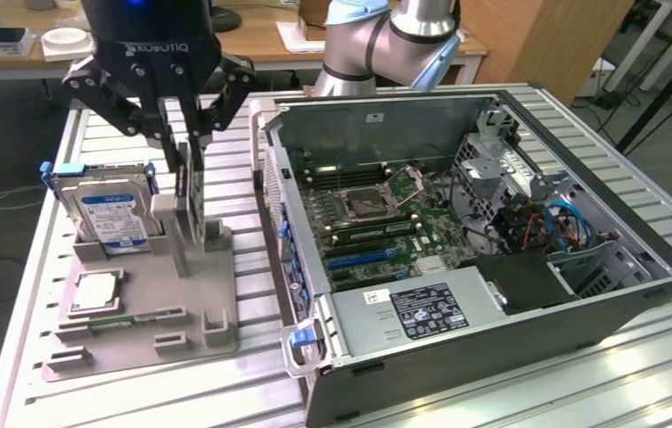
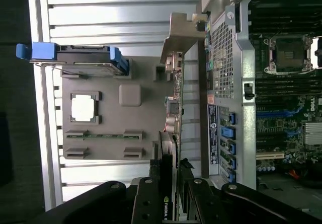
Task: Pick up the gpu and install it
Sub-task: 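Pick up the gpu and move the gpu toward the slot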
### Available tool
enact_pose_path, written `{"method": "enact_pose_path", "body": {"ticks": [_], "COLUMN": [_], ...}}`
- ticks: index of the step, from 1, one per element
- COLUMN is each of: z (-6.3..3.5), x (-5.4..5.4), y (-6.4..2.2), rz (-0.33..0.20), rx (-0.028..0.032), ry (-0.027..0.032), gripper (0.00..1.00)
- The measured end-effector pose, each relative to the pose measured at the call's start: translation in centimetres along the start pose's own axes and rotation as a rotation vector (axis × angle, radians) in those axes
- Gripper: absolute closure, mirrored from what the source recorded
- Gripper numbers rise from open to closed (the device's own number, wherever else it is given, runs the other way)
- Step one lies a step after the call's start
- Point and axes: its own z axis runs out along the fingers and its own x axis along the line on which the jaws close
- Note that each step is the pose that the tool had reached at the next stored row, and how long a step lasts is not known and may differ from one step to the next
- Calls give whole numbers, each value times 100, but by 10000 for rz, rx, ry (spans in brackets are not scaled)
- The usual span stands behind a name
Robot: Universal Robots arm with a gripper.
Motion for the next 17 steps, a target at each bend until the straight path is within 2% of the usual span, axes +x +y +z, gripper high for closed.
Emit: {"method": "enact_pose_path", "body": {"ticks": [3,17], "z": [3,130], "x": [-83,-706], "y": [11,145], "rz": [3,3], "rx": [-7,-11], "ry": [2,4], "gripper": [74,74]}}
